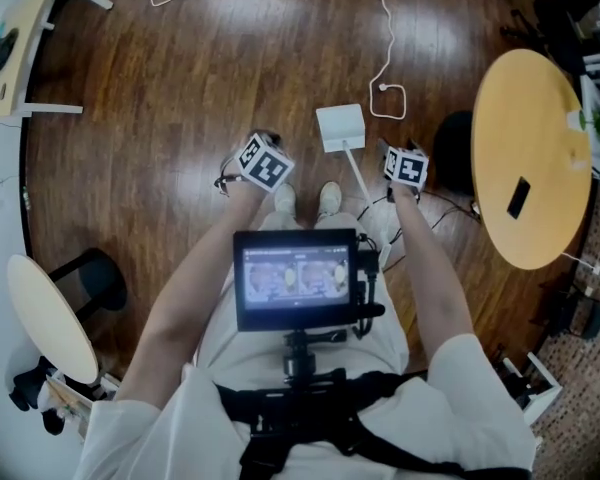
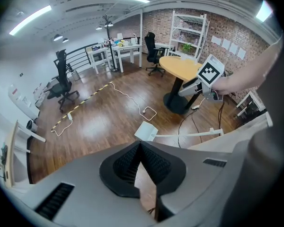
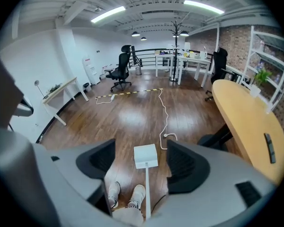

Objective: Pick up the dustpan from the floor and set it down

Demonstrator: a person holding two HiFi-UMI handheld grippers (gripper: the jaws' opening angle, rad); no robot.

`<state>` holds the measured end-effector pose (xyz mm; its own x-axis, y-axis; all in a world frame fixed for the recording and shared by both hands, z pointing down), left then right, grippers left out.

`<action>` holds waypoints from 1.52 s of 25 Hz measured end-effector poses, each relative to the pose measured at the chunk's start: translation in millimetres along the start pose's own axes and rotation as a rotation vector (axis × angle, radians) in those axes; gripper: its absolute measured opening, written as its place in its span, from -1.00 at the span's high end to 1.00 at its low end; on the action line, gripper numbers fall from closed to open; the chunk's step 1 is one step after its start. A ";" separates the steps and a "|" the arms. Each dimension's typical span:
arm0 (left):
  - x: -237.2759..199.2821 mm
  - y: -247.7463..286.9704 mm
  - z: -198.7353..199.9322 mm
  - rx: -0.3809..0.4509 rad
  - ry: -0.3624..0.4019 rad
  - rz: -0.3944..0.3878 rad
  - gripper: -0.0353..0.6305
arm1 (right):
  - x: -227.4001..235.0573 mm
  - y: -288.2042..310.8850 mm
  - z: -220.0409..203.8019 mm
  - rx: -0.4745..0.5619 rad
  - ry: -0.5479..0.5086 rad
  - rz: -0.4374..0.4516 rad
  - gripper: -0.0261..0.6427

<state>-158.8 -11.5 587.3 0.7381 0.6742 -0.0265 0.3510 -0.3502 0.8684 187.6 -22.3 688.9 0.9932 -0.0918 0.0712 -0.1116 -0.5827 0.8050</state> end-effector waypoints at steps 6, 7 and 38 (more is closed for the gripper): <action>4.8 6.8 -1.4 0.008 0.052 -0.040 0.91 | 25.5 -22.3 -18.3 -0.001 0.024 -0.035 -0.19; 4.3 8.5 -2.5 0.005 0.056 -0.038 0.91 | 28.0 -25.3 -11.5 0.015 0.013 -0.034 -0.19; 14.9 4.9 -12.4 0.025 0.113 -0.061 0.91 | -16.1 -91.3 78.3 0.222 -0.152 0.126 0.00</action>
<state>-153.2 4.9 597.3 0.6460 0.7630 -0.0221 0.4090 -0.3216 0.8540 179.2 -30.8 568.1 0.9568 -0.2846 0.0595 -0.2544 -0.7202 0.6454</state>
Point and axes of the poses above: the fingertips, and each gripper's own axes: y forward along the fingers, x to its right, z out of its top, the point moved 7 cm from there along -y, backward along the fingers, and after that the axes turned 7 degrees about x, right-handed, at the moved point
